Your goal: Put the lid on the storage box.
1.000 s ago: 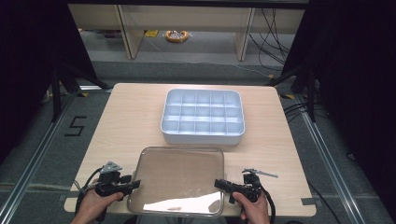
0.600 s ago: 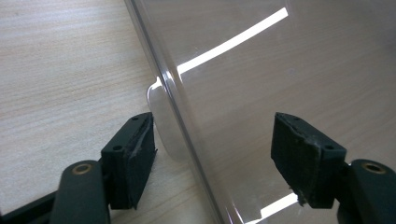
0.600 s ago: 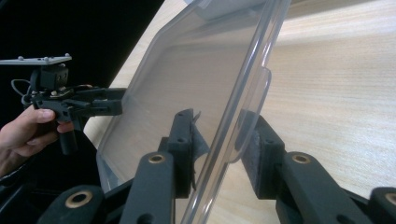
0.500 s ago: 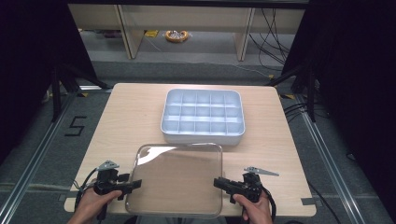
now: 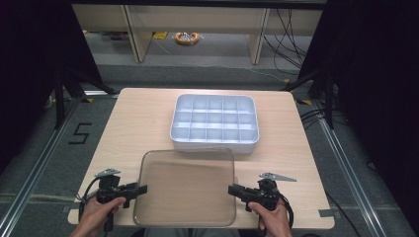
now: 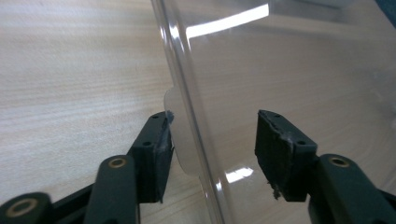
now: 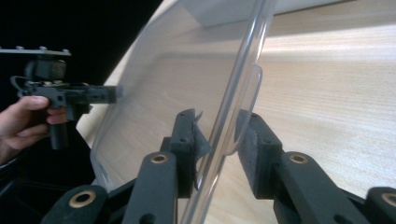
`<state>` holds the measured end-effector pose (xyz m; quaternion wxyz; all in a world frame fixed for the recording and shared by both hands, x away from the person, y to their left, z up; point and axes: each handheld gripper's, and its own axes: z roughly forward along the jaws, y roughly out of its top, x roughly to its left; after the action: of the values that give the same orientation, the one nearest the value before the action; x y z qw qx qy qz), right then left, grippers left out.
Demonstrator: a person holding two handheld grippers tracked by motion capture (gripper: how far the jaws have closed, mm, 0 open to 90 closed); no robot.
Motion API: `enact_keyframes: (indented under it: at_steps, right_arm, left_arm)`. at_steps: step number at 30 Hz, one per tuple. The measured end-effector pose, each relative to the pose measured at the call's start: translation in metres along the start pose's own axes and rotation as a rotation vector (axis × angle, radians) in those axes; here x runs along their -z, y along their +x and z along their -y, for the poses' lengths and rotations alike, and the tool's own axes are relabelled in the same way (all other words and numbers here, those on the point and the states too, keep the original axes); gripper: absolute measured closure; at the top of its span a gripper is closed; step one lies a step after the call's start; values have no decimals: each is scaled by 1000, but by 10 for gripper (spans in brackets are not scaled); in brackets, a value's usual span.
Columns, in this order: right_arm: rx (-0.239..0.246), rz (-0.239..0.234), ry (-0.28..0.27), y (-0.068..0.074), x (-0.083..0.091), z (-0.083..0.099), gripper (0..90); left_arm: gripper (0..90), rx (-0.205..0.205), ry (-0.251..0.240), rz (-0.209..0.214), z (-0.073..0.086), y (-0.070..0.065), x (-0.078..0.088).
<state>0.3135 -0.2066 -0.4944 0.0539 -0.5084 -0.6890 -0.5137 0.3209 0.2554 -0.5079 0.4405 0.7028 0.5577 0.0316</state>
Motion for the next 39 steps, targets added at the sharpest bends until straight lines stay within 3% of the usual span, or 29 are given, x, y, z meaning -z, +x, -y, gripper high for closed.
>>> enact_keyframes:
  at_steps: [1,2,5,6,7,8,9,10,15,16,17,18,19,21,22,23,24,32,34,35,37,38,39]
  right_arm:
    - [22,16,-9,0,0,0,692]
    - [-10,18,3,3,2,-1,692]
    - [36,48,-7,5,4,-3,691]
    - [1,56,-1,10,6,-4,691]
    - [7,66,6,11,7,-5,691]
    - [52,74,-6,10,8,-6,690]
    - [65,85,-18,9,7,-6,689]
    - [17,107,-5,15,10,-8,688]
    - [21,138,2,18,15,-17,688]
    - [69,140,-16,16,16,-23,688]
    - [69,140,-16,16,16,-23,688]
    - [33,151,-10,19,17,-25,689]
    - [93,162,-25,16,18,-30,689]
    - [121,176,-42,19,25,-42,689]
    - [121,176,-42,19,25,-42,689]
    - [84,178,-45,24,27,-46,689]
    - [130,183,-59,21,29,-51,690]
    - [143,206,-115,24,50,-89,690]
    - [99,208,-130,26,52,-98,689]
    - [117,211,-137,23,53,-102,687]
    - [108,212,-150,20,56,-110,683]
    - [53,205,-141,20,56,-113,681]
    - [84,217,-154,15,57,-117,680]
  left_arm:
    - [492,-2,-14,-4,0,-2,3]
    - [512,-5,-29,-3,-1,-3,5]
    - [549,-20,-56,-11,-2,-9,12]
    - [558,-23,-61,-16,-2,-11,14]
    - [568,-31,-69,-18,-3,-13,16]
    - [580,-27,-78,-19,-3,-15,17]
    - [591,-34,-82,-18,-5,-17,19]
    - [613,-33,-90,-16,-5,-18,20]
    - [645,-57,-109,-28,-13,-28,23]
    - [658,-64,-108,-36,-15,-30,23]
    - [658,-63,-118,-39,-17,-32,23]
    - [665,-69,-120,-45,-19,-34,23]
    - [672,-73,-124,-41,-22,-35,23]
    - [684,-78,-126,-43,-28,-38,22]
    - [684,-76,-128,-40,-31,-40,21]
    - [684,-84,-125,-39,-33,-41,20]
    - [683,-89,-125,-43,-36,-43,19]
    - [680,-108,-124,-15,-71,-57,8]
    - [678,-115,-131,-20,-82,-61,6]
    - [678,-116,-132,-18,-87,-63,5]
    - [677,-117,-137,-9,-99,-66,2]
    - [677,-113,-137,-10,-105,-67,1]
    - [677,-109,-142,-14,-113,-70,-2]
